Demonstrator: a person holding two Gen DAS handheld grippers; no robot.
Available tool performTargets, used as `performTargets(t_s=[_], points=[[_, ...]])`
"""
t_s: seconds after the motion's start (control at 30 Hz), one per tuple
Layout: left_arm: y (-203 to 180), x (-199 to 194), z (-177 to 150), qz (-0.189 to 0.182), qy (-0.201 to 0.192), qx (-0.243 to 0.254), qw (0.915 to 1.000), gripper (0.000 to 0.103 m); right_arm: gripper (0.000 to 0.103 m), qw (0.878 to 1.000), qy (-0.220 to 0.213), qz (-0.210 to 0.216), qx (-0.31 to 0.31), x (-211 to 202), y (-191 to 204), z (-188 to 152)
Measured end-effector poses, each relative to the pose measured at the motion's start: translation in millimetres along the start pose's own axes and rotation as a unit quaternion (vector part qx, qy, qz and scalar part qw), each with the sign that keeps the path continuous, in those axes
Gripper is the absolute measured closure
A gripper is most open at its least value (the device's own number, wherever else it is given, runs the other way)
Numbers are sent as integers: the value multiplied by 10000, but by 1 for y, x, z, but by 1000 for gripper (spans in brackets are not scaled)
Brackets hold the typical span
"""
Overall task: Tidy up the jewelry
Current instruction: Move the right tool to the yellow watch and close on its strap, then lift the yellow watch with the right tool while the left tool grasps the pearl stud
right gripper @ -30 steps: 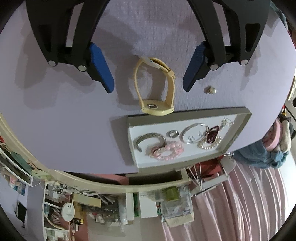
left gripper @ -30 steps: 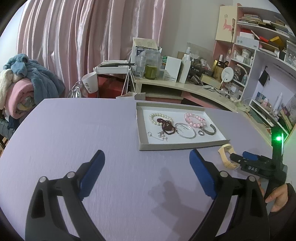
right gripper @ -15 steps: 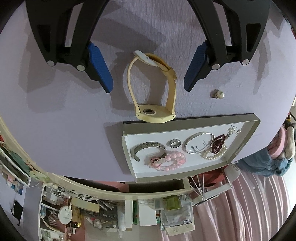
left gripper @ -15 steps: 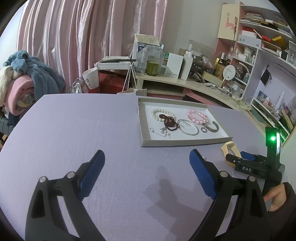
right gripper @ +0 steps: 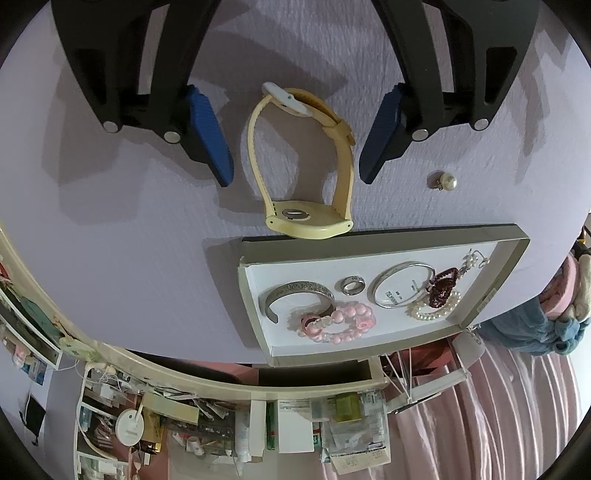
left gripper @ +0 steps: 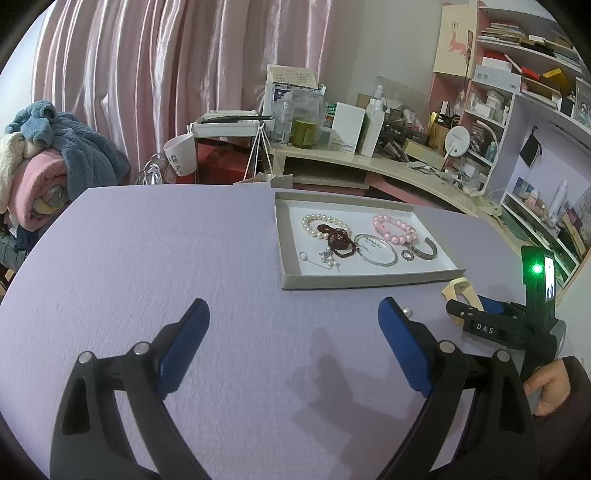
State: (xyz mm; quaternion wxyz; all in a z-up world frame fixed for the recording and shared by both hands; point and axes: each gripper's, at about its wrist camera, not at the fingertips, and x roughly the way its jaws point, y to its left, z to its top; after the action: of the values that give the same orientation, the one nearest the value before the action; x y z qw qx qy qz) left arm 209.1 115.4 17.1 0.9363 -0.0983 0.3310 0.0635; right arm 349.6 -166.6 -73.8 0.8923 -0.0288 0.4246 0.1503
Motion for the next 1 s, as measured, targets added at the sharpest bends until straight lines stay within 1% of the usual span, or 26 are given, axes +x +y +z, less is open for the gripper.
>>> performTargets(t_s=[0.07,0.1,0.13,0.2,0.43,0.53,0.67,0.8,0.9,1.0], points=[[-1,1,-1,-3,7,10,10000,10,34,10000,-9,-1,-5,0,0,0],[-1,2,-1,-5,11,15,10000,10,48,10000,-17,45,-21,1,0,0],[-2,2,-2,-13,21,20,10000,10,58,9998,-10,218,-29,0,0,-1],[-4,4,-3,-34,48,29,10000,10,63,9997,-15,255,13,-3,0,-2],[-27,20,-7,-204,216,188,9994,10,66,9981,-291,506,200,-24,-13,-3],[-41,31,-10,-296,315,261,9987,10,66,9977,-422,504,178,-34,-18,-2],[-64,48,-14,-359,462,402,9975,10,66,9974,-466,506,202,-39,-25,-1],[-85,66,-18,-331,624,513,9962,10,66,9974,-407,523,298,-38,-36,-3],[-103,81,-21,-204,715,685,9949,11,66,9971,-371,546,367,-36,-42,-4],[-118,92,-23,-112,801,796,9935,17,66,9968,-332,584,425,-35,-48,-6]])
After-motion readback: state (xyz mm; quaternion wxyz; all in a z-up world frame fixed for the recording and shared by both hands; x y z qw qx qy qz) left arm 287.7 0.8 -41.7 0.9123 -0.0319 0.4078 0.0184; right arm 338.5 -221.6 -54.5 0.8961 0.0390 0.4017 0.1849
